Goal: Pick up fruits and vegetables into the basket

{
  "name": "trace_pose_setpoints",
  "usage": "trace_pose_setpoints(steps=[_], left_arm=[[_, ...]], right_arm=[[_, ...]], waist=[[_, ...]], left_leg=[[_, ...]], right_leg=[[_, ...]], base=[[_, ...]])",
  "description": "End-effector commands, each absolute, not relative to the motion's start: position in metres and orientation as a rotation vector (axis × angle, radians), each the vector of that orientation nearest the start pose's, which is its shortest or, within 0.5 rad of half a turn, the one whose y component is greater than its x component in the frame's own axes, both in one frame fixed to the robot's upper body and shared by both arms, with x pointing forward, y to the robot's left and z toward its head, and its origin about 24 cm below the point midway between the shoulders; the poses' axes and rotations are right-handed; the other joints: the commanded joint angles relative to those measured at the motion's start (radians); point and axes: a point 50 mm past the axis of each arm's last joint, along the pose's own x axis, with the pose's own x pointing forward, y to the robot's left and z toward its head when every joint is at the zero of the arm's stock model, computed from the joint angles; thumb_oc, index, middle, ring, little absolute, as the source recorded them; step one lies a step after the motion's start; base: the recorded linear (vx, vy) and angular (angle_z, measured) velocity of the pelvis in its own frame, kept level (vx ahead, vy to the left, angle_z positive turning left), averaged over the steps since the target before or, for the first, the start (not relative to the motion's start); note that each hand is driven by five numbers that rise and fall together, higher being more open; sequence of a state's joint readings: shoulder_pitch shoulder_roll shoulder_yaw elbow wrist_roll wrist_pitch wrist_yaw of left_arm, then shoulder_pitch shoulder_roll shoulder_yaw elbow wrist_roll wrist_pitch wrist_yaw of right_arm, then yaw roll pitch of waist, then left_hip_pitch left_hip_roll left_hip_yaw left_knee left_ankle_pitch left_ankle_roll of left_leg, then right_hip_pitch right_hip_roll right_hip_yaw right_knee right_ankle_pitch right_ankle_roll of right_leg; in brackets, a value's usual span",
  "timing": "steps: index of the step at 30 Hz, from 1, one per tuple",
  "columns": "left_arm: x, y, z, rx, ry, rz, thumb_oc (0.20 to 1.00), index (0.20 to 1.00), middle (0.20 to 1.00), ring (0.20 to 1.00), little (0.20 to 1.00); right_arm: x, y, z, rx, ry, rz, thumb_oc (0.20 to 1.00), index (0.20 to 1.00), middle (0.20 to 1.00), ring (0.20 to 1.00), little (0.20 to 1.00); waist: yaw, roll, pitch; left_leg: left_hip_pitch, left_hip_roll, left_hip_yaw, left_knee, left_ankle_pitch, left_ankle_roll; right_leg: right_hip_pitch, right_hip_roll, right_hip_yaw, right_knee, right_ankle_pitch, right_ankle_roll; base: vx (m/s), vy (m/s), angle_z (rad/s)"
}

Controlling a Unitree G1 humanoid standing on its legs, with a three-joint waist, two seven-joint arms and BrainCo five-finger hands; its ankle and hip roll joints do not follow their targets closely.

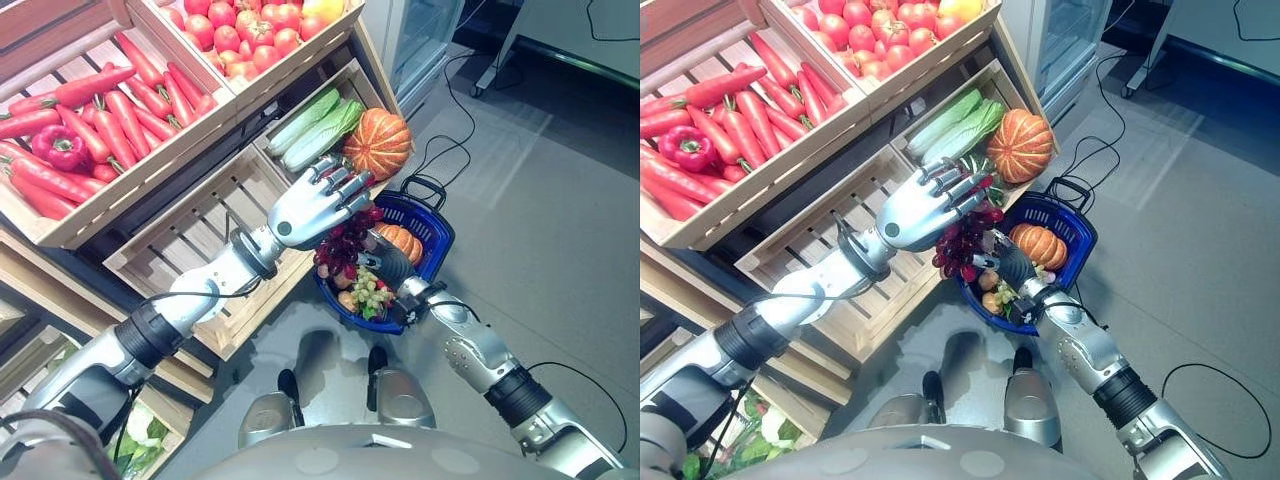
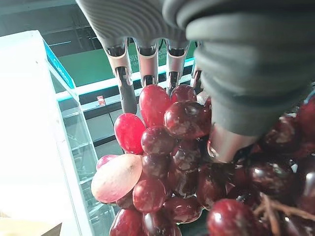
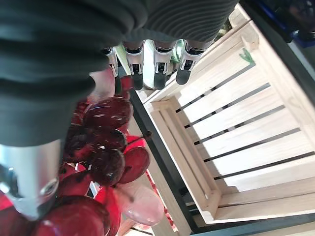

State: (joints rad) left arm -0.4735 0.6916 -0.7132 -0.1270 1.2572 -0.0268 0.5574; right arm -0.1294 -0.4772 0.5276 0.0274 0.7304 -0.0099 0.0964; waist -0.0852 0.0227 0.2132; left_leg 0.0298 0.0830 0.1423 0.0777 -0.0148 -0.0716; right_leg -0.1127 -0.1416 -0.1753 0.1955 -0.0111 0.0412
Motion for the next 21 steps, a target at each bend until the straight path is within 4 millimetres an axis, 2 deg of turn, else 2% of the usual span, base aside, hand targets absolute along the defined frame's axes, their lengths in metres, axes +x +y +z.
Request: trace_pose_setpoints(steps=[1, 21], left_arm=[[0.264, 0.075, 0.166, 1.637, -1.429, -0.019, 0.200, 0.200, 0.200, 0.200, 0.200], [0.264, 0.052, 0.149, 1.654, -1.380, -0.128, 0.200, 0.200, 0.200, 0.200, 0.200]], right_arm=[[0.255, -0.084, 0.068, 0.327, 0.011, 0.679, 1.000, 1.000, 1.000, 1.000, 1.000], [0.254, -0.062, 0.051, 0.379, 0.113, 0.721, 1.000, 1.000, 1.000, 1.000, 1.000]], waist=[[0.000, -0.037, -0.001], [0.002, -0.034, -0.005]], left_leg=[[0.020, -0.002, 0.011, 0.062, -0.144, 0.036], [0.036, -0.001, 0.005, 0.049, -0.144, 0.036]], right_leg=[[0.096, -0.076, 0.076, -0.073, -0.051, 0.157], [0.109, -0.081, 0.068, -0.080, -0.053, 0.159]], base=[[0.00, 0.000, 0.00], [0.00, 0.000, 0.00]])
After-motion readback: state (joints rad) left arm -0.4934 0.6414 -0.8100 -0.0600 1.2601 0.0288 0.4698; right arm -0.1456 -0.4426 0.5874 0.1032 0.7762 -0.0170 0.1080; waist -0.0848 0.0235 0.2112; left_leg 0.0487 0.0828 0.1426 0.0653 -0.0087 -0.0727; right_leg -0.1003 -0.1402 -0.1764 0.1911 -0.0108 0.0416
